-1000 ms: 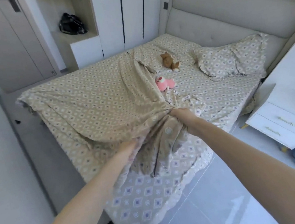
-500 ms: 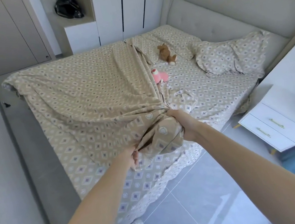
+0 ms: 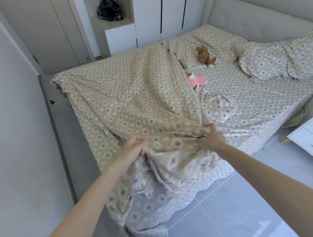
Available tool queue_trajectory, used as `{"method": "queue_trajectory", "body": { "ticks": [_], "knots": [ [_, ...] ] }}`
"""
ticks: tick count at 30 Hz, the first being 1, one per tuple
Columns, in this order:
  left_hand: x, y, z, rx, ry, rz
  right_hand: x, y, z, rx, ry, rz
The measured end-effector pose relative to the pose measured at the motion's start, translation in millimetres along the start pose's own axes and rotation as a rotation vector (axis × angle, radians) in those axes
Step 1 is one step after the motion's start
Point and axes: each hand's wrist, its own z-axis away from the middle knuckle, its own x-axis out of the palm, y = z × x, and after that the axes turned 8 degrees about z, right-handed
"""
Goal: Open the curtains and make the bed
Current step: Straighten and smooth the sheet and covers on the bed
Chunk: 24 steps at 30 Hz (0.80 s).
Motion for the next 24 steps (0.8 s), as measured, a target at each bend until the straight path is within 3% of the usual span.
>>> {"method": "queue_trajectory", "body": {
  "ticks": [5,8,10,14,20,24],
  "knots": [
    [-37,10,49,0.103,-0.054,0.012,53,-17,39,-0.346,-0.397,0.54],
    [-50,13,77,0.161,-0.056,-0.006,85,-33,73,-0.475,-0.5,0.627],
    [-61,9,96,0.217,-0.058,-0.001,107,-38,95,-0.55,-0.456,0.546],
    [-82,-9,124,0.317,-0.013,-0.059,129,-42,121,-0.509,-0.139,0.183],
    [-95,-52,134,0.292,0.056,-0.021,122,-37,145,-0.451,-0.101,0.158],
    [-78,-72,140,0.192,0.092,0.063,115,-35,154,-0.388,-0.093,-0.003]
  ]
}}
